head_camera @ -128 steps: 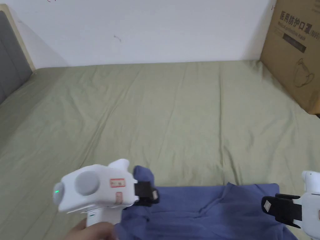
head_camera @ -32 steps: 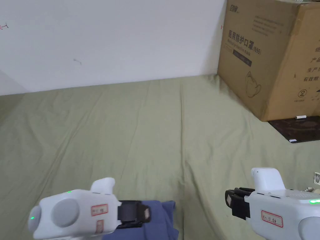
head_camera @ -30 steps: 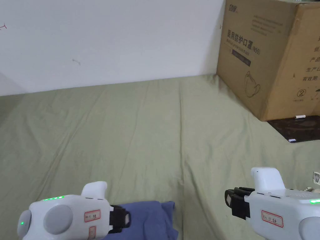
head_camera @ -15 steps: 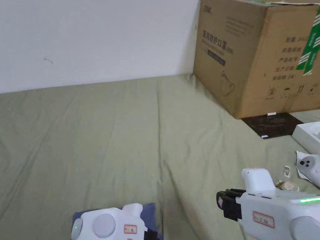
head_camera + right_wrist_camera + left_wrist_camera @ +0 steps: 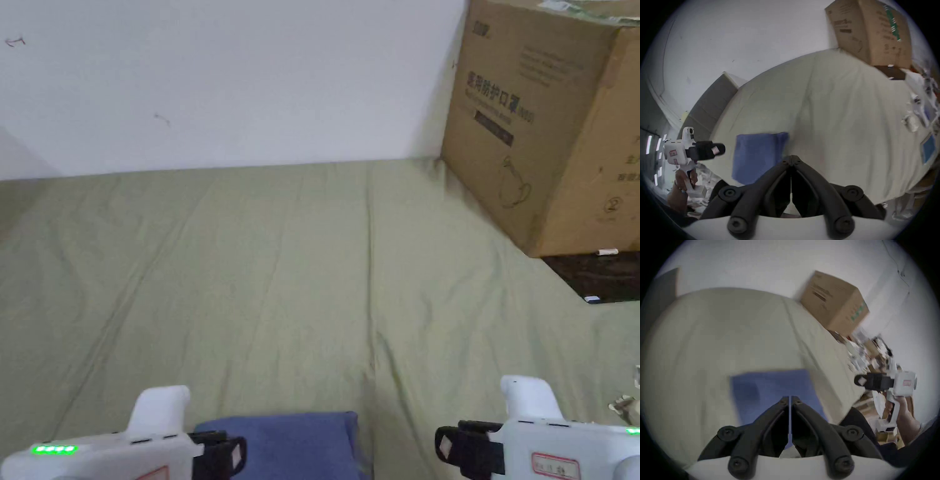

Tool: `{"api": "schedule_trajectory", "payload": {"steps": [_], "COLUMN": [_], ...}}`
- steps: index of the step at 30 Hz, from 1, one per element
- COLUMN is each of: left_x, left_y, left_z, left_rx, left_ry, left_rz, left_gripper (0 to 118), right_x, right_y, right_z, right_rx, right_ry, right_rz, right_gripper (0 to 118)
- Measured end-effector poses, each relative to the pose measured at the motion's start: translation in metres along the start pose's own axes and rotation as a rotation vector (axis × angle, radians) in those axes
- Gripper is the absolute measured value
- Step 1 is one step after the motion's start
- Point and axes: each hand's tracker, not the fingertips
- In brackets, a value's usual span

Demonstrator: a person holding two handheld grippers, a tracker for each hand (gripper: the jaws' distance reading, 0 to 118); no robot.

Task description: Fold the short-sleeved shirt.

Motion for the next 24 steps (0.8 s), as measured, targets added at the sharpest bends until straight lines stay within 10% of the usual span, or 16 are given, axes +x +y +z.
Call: {"api": "schedule_trajectory", "payload": {"steps": [8, 12, 18, 21, 24], "left_x": [-0.082, -0.103, -0.108, -0.123, -0.135], "left_y": [-0.033, -0.045, -0.036, -0.036, -0.042], "left_z": [0.063, 0.053, -0.004, -0.041, -0.078], "left_rx": [0.095, 0.096, -0.022, -0.086, -0.169], "left_ry": [0.102, 0.083, -0.100, -0.188, -0.334], "left_rz": [0.291, 0.329, 0.354, 0.356, 0.400], "left_gripper": [3, 3, 11, 37, 101], "right_x": [-0.058, -0.036, 0.001, 0.002, 0.011], "right_y": [0.001, -0.012, -0.026, -0.025, -0.027], "right_z": [-0.123, -0.169, -0.161, -0.156, -0.154], "right_rx": [-0.293, -0.335, -0.275, -0.282, -0.296], "right_ry": [0.275, 0.186, 0.333, 0.330, 0.341], "right_rz": [0.024, 0.031, -0.053, -0.073, -0.130], "right_gripper": [0, 0, 0, 0, 0]}}
